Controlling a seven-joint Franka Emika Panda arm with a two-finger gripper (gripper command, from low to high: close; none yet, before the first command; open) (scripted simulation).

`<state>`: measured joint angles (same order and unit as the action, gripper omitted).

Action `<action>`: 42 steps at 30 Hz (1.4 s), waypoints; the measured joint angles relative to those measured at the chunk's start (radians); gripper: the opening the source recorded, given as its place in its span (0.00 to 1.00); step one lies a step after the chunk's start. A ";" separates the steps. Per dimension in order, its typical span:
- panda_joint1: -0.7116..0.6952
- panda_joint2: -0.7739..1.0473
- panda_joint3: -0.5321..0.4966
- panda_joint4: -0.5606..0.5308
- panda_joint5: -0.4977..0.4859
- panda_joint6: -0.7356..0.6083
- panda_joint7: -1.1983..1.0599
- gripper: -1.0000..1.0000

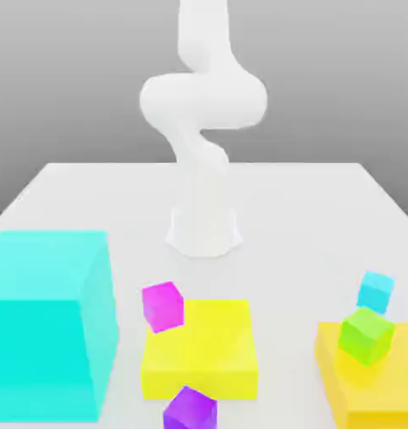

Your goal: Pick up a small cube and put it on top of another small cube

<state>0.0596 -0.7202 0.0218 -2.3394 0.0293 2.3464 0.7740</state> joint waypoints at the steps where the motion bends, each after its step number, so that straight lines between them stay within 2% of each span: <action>1: 0.025 0.034 0.011 -0.017 0.012 0.020 -0.011 0.50; 11: 0.243 0.349 0.159 -0.174 0.097 0.203 -0.090 0.50; 18: 0.364 0.570 0.299 -0.284 0.077 0.335 -0.089 0.50; 21: 0.429 0.669 0.355 -0.332 0.018 0.393 -0.053 0.50; 24: 0.494 0.772 0.374 -0.379 -0.089 0.448 0.018 0.50; 26: 0.519 0.846 0.342 -0.381 -0.183 0.495 0.084 0.50; 30: 0.631 0.991 0.199 -0.354 -0.337 0.603 0.200 0.50; 31: 0.663 1.025 0.161 -0.346 -0.363 0.630 0.220 0.00; 38: 0.671 1.032 0.152 -0.344 -0.372 0.637 0.227 0.00; 42: 0.601 0.912 0.252 -0.372 -0.242 0.546 0.128 0.00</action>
<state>0.6602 0.1921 0.2734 -2.7119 -0.2131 2.8924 0.9024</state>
